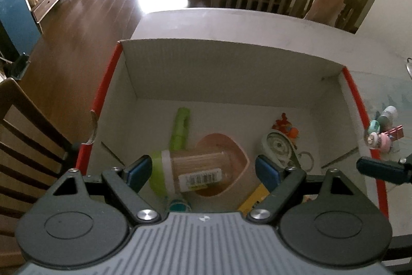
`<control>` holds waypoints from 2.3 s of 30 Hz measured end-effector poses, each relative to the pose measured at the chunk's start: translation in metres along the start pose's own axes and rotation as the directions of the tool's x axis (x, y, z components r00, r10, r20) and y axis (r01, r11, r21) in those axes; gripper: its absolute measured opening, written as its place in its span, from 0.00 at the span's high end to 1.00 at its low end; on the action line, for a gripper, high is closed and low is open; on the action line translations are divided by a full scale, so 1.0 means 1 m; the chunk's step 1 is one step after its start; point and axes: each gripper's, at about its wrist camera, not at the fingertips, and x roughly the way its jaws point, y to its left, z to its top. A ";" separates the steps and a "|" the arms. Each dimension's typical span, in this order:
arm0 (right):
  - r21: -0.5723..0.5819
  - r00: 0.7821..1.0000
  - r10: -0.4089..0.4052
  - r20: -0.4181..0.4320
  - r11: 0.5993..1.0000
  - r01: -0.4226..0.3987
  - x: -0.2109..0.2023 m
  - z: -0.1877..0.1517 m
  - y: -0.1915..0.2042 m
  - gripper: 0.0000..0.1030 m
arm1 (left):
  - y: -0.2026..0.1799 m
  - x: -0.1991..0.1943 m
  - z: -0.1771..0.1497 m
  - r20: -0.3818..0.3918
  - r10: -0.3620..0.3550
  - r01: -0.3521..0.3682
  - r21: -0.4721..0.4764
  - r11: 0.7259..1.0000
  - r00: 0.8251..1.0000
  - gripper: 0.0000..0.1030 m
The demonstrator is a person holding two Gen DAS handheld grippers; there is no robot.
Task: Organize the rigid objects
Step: 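Open the right gripper releasing the tape dispenser while the left gripper releases the toothpick jar into the box, then withdraw both tools from the box back toward the pile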
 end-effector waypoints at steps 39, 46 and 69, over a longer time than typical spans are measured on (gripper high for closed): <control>0.186 0.960 0.011 0.279 0.980 -0.065 -0.145 -0.064 -0.080 0.07 | -0.107 -0.130 -0.039 0.303 -0.152 0.124 0.111 0.986 0.941 0.01; 0.256 0.954 -0.017 0.299 0.965 -0.063 -0.164 -0.092 -0.128 0.00 | -0.146 -0.114 -0.045 0.283 -0.222 0.191 0.131 0.973 0.933 0.00; 0.284 0.982 -0.099 0.162 0.958 0.050 -0.115 -0.122 -0.263 0.02 | -0.285 -0.008 -0.051 0.232 -0.233 0.189 0.195 0.962 0.944 0.00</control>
